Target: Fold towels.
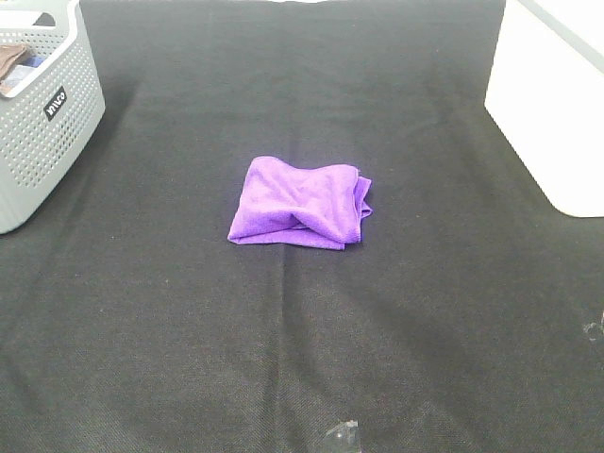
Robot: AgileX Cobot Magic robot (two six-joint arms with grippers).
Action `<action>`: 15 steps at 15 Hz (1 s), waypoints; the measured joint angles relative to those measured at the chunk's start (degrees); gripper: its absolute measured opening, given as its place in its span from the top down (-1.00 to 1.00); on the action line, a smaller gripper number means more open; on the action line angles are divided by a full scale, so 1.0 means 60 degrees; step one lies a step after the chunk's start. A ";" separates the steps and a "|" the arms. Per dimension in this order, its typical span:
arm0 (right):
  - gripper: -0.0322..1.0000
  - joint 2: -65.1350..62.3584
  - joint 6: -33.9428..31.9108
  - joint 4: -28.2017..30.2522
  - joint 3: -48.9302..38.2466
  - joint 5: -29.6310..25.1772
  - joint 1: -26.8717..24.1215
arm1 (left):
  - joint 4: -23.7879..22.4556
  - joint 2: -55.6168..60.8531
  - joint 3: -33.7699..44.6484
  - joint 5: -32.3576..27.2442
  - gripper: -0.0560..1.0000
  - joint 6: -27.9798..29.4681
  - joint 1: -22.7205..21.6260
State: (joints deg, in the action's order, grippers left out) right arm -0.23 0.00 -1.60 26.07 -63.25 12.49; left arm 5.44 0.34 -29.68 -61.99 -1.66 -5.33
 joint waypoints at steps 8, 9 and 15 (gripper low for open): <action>-0.48 0.0000 0.0000 0.0000 0.0000 0.0000 -0.0010 | 0.0000 0.0000 0.0000 0.0000 -0.31 0.0000 0.0000; -0.48 0.0000 0.0000 0.0000 0.0000 0.0000 -0.0010 | 0.0000 0.0000 0.0000 0.0000 -0.31 0.0000 0.0000; -0.48 0.0000 0.0000 0.0000 0.0000 0.0000 -0.0010 | 0.0000 0.0000 0.0000 0.0000 -0.31 0.0000 0.0000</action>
State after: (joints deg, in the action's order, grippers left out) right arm -0.23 0.00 -1.60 26.07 -63.25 12.43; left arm 5.44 0.34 -29.68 -61.99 -1.66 -5.33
